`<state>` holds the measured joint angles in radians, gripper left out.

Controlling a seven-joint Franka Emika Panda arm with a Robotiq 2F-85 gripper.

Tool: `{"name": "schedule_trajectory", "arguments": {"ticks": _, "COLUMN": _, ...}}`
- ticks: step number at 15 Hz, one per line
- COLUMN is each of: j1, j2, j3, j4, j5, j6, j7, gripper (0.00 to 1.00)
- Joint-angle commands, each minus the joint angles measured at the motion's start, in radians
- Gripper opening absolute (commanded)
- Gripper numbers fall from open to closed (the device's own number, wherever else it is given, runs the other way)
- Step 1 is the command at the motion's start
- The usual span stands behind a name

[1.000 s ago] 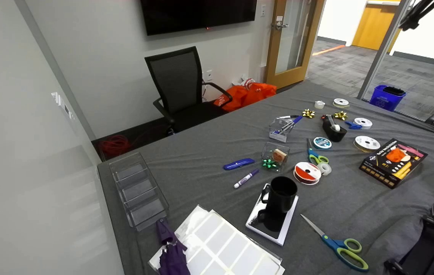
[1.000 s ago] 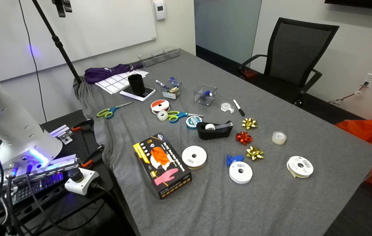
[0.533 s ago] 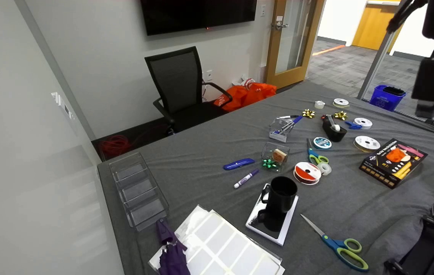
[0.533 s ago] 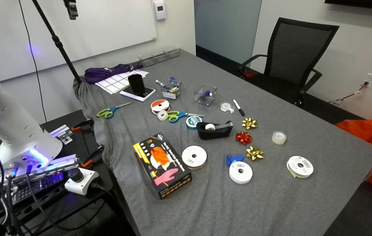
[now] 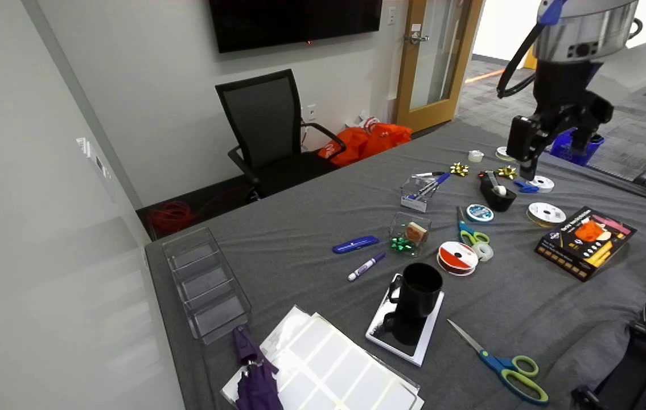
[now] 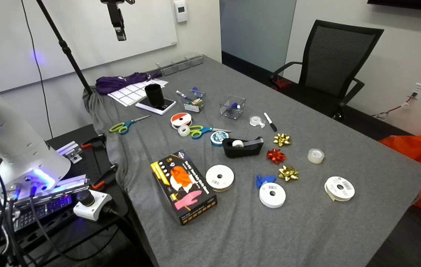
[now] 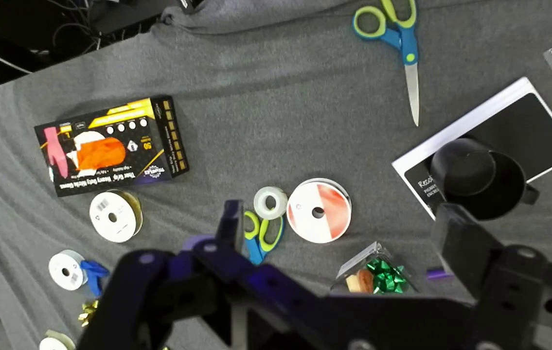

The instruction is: Put the clear masking tape into the clear case on the left

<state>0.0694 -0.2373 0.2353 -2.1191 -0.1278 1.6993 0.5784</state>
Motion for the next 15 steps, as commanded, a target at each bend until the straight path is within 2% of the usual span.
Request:
{"name": "schedule_trajectory", "arguments": {"ticks": 1, "j1": 0.012, "j2": 0.008, "j3": -0.01, "j4": 0.003, "j5": -0.002, "j6": -0.003, "j7": 0.002, "gripper": 1.0}}
{"name": "schedule_trajectory", "arguments": {"ticks": 7, "j1": 0.014, "j2": -0.017, "j3": -0.007, "j4": 0.007, "j5": -0.001, "j6": -0.005, "j7": 0.002, "gripper": 1.0}}
{"name": "schedule_trajectory", "arguments": {"ticks": 8, "j1": 0.009, "j2": -0.029, "j3": -0.016, "j4": -0.021, "j5": 0.008, "j6": 0.04, "j7": 0.012, "gripper": 1.0}}
{"name": "schedule_trajectory", "arguments": {"ticks": 10, "j1": -0.012, "j2": -0.067, "j3": -0.056, "j4": -0.122, "j5": 0.051, "j6": 0.221, "j7": 0.041, "gripper": 1.0}}
{"name": "schedule_trajectory", "arguments": {"ticks": 15, "j1": -0.075, "j2": -0.065, "j3": -0.161, "j4": -0.339, "j5": 0.102, "j6": 0.584, "j7": 0.048, "gripper": 1.0}}
